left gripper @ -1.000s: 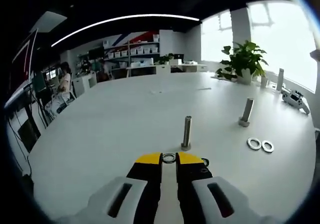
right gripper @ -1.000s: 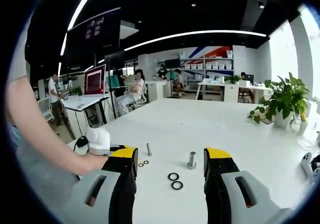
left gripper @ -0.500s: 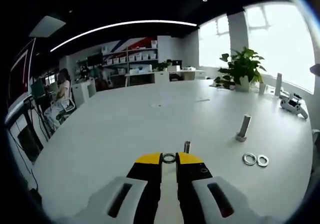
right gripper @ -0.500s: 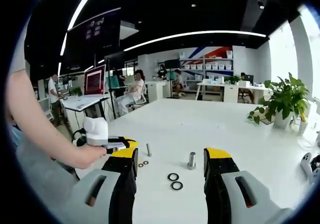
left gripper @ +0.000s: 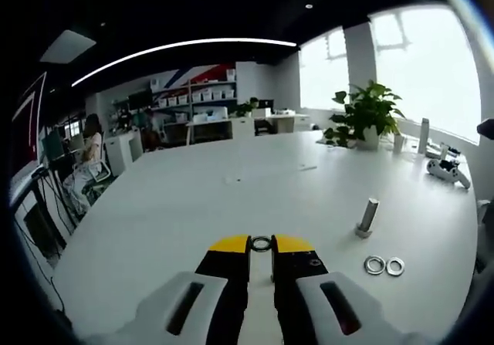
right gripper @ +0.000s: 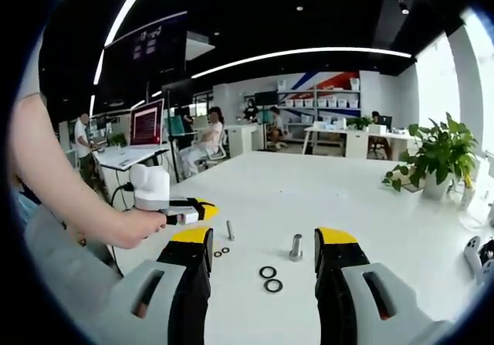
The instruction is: Place the washer onto the threaded stud by aligning its center hole with the stud, sliding it down to the base, and recovering from edge contact or off-axis alignment until the washer reaches the visible bottom stop.
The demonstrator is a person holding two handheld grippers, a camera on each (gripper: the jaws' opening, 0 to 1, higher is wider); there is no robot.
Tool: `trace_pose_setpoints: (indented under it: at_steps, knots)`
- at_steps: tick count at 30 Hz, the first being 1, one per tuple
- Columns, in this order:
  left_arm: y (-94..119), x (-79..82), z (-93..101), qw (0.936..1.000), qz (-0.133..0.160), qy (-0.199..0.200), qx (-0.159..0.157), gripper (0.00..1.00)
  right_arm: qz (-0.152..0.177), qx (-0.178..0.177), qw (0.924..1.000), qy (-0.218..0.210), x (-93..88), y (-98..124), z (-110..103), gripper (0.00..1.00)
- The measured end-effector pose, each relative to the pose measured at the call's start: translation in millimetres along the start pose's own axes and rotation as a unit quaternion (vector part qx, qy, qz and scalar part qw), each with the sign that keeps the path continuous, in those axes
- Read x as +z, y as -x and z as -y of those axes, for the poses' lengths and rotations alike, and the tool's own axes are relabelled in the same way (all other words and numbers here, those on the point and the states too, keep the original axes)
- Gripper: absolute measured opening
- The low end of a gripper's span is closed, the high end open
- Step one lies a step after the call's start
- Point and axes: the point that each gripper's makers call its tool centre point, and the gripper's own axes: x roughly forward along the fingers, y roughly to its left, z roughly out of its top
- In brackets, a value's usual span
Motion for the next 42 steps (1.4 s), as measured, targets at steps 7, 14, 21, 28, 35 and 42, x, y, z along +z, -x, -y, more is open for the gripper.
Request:
trace_pose_setpoints:
  at_steps: [7,14,21,28,35,42]
  knots:
    - [-5.7,1.4,6.5,0.9999,-0.005,-0.006,-0.008,0.08,0.001,-0.001,1.0000,-0.001,0.1,0.2,1.4,0.55]
    - [-11.5,-0.4,13.5,0.9998,-0.012,-0.009,-0.015,0.08,0.002,-0.003,1.0000,-0.003,0.5,0.9,2.2,0.55]
    - [-17.0,-5.3,19.5,0.9995,-0.020,-0.014,-0.020,0.08,0.003,-0.006,1.0000,-0.008,0.4,1.2,4.7,0.55]
    - [-18.6,-12.2,20.7,0.9992,-0.031,-0.017,-0.021,0.08,0.003,-0.006,0.9999,-0.011,0.3,1.4,5.8,0.55]
    - [-20.8,-15.6,20.8,0.9990,-0.037,-0.015,-0.018,0.08,0.004,-0.007,0.9999,-0.013,0.8,1.9,6.8,0.55]
    - [-21.3,-19.0,20.3,0.9991,-0.041,-0.007,-0.013,0.08,0.004,-0.007,0.9999,-0.014,0.8,1.5,6.6,0.55]
